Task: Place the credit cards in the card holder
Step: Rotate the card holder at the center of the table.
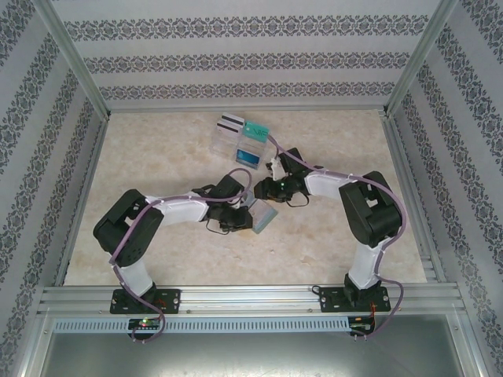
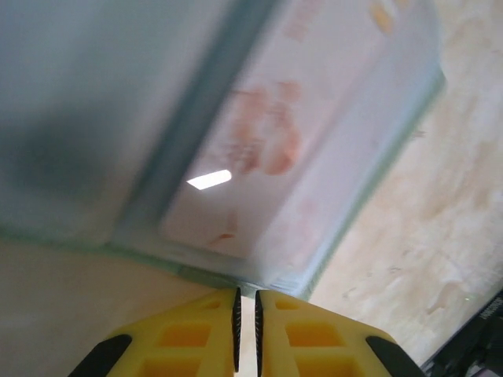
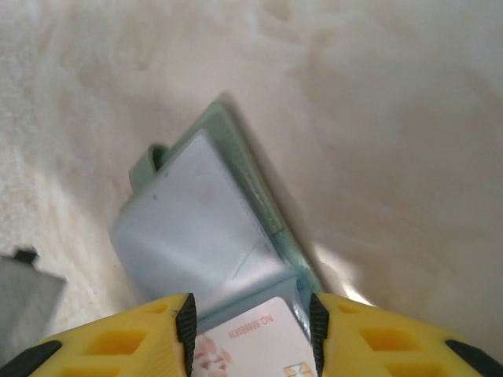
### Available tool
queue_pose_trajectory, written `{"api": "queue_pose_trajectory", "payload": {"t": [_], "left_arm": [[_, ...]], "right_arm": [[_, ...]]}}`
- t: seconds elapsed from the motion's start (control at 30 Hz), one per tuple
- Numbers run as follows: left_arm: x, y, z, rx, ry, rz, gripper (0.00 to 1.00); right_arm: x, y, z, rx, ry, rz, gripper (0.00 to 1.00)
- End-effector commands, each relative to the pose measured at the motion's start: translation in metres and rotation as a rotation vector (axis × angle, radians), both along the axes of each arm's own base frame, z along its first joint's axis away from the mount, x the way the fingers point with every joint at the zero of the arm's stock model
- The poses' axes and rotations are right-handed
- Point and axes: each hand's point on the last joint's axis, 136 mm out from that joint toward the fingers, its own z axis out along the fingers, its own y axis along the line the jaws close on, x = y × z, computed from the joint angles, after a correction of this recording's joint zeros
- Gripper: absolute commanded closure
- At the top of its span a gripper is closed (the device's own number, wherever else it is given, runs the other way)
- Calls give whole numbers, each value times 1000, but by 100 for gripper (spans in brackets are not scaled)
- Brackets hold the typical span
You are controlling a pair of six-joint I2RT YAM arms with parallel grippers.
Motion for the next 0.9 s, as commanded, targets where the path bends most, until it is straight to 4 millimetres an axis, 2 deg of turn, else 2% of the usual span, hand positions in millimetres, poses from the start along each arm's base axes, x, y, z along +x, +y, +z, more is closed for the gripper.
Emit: {"api": "queue_pose_trajectory", "payload": {"t": [0.0, 0.17, 0.3, 0.37, 0.43, 0.57, 0.67, 0.77, 0.87], "left_arm": [[8, -27, 1, -74, -31, 38, 85], [23, -57, 9, -142, -70, 48, 86], [37, -77, 22, -198, -101, 50, 86], [40, -80, 29, -213, -111, 51, 86], [40, -74, 37, -189, -135, 47, 86], [40, -53, 56, -126, -182, 45, 80], [46, -24, 74, -57, -239, 72, 72], [64, 17, 89, 34, -296, 138, 60], [91, 62, 96, 87, -305, 216, 55]], "right_arm": [[-5, 8, 0, 24, 34, 89, 55], [-4, 4, 3, 13, 31, 100, 55], [10, -11, 16, 5, -5, 62, 54], [19, -23, 26, 1, -28, 38, 54], [29, -35, 39, -18, -64, 22, 53], [52, -57, 59, -103, -145, 11, 52], [74, -73, 77, -190, -224, -17, 50], [99, -77, 97, -228, -301, -45, 46], [121, -72, 110, -240, -348, -30, 44]]}}
